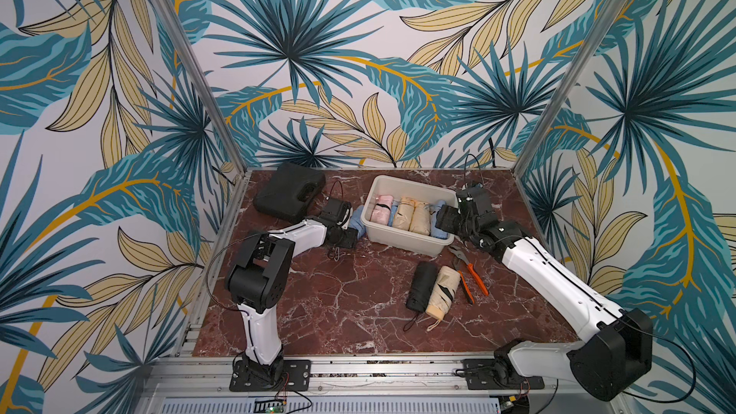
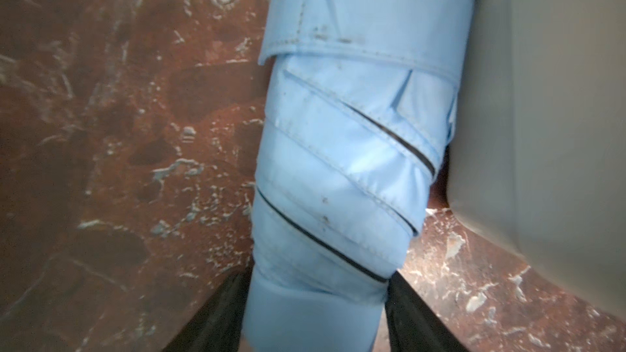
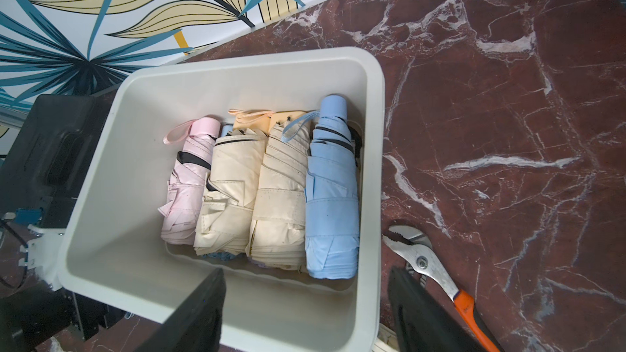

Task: Put the umbrella into the storage box
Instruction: Pick up the umbrella from the center of the board.

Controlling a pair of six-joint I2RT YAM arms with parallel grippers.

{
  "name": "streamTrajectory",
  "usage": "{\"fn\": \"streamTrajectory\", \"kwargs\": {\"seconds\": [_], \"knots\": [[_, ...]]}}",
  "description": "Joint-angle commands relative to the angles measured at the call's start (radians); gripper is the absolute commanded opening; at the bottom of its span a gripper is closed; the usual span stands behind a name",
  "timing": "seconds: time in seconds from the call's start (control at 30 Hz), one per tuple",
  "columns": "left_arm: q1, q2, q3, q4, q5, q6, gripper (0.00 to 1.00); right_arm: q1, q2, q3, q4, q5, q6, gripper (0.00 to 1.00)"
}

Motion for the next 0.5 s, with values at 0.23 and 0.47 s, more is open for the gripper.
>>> {"fn": "streamTrajectory", "kwargs": {"seconds": [0.23, 0.47], "knots": [[-0.004, -0.135, -0.142, -0.013, -0.067, -0.068, 0.47, -0.005, -0.002, 0.016, 0.011, -0.026, 0.004, 0.77], [-0.006, -0.307, -0.287, -0.007, 0.031, -0.134, 0.36, -0.006, -0.002, 0.04, 0.0, -0.029, -0.012, 0.77]]}}
